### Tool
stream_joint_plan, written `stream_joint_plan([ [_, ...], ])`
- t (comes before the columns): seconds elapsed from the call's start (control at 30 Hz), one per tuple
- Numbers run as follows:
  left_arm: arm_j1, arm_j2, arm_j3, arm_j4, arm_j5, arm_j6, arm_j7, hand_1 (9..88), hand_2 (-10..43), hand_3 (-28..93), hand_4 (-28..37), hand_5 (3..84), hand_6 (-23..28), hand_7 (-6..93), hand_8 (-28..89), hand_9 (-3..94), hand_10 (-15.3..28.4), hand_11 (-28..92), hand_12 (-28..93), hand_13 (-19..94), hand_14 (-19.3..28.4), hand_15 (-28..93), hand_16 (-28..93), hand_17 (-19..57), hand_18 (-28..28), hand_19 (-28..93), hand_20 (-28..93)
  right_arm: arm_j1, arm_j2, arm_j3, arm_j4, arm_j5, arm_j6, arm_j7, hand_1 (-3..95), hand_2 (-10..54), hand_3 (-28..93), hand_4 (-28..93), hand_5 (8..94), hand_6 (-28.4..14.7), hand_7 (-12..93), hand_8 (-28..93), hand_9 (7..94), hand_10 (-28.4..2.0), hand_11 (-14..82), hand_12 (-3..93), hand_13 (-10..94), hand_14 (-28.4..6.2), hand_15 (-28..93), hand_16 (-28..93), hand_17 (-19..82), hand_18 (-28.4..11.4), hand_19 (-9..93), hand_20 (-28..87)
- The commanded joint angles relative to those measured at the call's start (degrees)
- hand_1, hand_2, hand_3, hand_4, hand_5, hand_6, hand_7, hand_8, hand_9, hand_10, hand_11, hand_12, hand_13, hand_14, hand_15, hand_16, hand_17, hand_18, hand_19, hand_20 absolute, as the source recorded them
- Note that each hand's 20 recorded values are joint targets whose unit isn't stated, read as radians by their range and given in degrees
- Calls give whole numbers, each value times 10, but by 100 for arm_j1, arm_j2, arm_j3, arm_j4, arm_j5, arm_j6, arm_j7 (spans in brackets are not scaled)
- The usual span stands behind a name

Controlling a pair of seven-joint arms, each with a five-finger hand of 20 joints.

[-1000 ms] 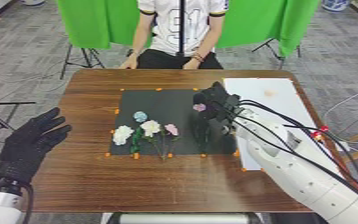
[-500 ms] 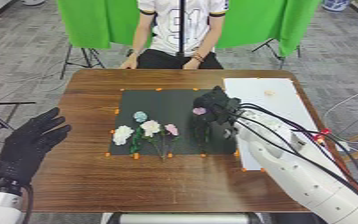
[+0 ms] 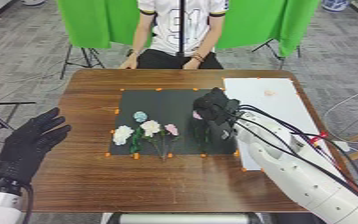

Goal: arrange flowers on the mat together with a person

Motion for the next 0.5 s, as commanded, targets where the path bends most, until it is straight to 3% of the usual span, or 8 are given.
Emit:
stream_joint_plan([
  [0.03, 60, -47, 4, 24, 6, -8, -34, 252, 11, 709, -260, 402, 61, 134, -77, 336, 141, 209, 140, 274, 167, 362, 9, -71, 234, 487, 154, 66, -1, -57, 63, -92, 328, -42, 355, 196, 792, -268, 592, 41, 300, -43, 736, -53, 144, 143, 656, -56, 380, 263, 194, -166, 568, 430],
  [0.4, 49, -48, 1, 35, 14, -19, -44, 253, 11, 709, -261, 404, 61, 134, -76, 336, 141, 210, 141, 274, 167, 362, 9, -71, 234, 487, 154, 96, -61, -164, 220, -150, 697, -34, 437, 27, 785, -282, 607, 61, 377, -69, 774, -35, 139, 163, 687, -40, 365, 297, 213, -160, 582, 428],
  [0.5, 47, -49, -6, 35, 6, -16, -55, 254, 12, 709, -261, 406, 61, 135, -76, 336, 141, 209, 140, 274, 167, 361, 9, -70, 234, 487, 154, 93, -73, -182, 245, -161, 790, -20, 447, 7, 771, -282, 614, 65, 389, -78, 787, -29, 128, 177, 698, -35, 351, 322, 218, -157, 586, 428],
])
